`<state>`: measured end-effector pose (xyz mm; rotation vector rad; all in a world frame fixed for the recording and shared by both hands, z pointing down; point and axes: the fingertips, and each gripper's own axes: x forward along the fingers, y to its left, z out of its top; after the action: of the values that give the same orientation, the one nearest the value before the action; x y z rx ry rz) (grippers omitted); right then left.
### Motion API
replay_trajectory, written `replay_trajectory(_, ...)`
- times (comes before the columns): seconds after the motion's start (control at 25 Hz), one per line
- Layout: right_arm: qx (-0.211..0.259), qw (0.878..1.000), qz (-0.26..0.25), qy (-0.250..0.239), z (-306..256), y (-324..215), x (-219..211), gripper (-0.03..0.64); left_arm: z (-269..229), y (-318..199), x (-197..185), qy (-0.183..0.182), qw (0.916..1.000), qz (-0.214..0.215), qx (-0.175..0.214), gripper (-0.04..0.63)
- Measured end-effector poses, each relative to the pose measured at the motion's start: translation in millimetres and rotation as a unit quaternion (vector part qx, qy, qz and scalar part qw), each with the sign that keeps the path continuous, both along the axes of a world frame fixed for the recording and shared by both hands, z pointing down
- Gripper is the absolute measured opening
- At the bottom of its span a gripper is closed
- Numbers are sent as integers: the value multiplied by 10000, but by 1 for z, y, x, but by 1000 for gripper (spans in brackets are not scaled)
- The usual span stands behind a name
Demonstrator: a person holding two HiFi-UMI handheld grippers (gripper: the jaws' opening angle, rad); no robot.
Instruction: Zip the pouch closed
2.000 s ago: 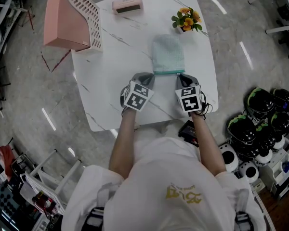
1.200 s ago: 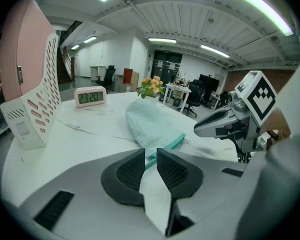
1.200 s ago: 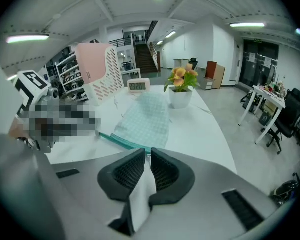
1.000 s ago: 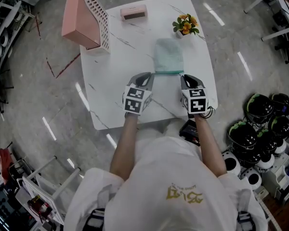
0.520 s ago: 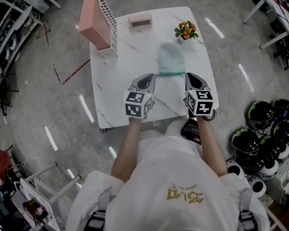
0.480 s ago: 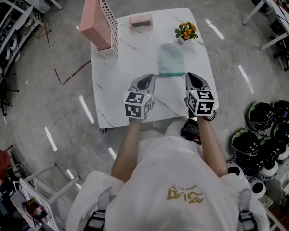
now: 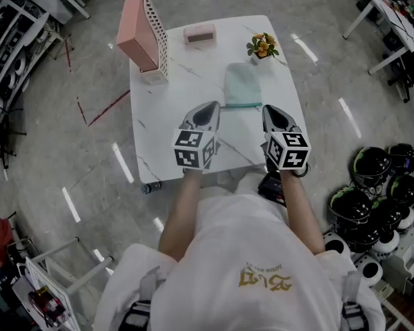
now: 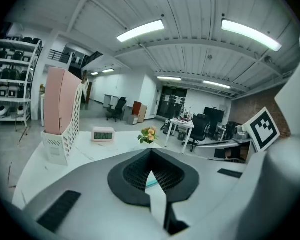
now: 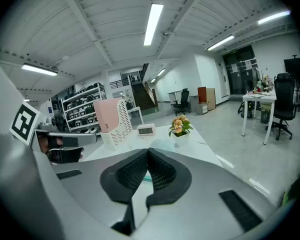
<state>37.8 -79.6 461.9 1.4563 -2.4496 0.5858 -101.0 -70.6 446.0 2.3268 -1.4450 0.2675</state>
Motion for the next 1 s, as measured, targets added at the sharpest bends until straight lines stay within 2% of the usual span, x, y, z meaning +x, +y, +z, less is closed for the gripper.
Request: replay_trajectory(1.0,-145,9999,-20,45,6,2,5,12,5,-1,-2,117,9999,-94,-46,17)
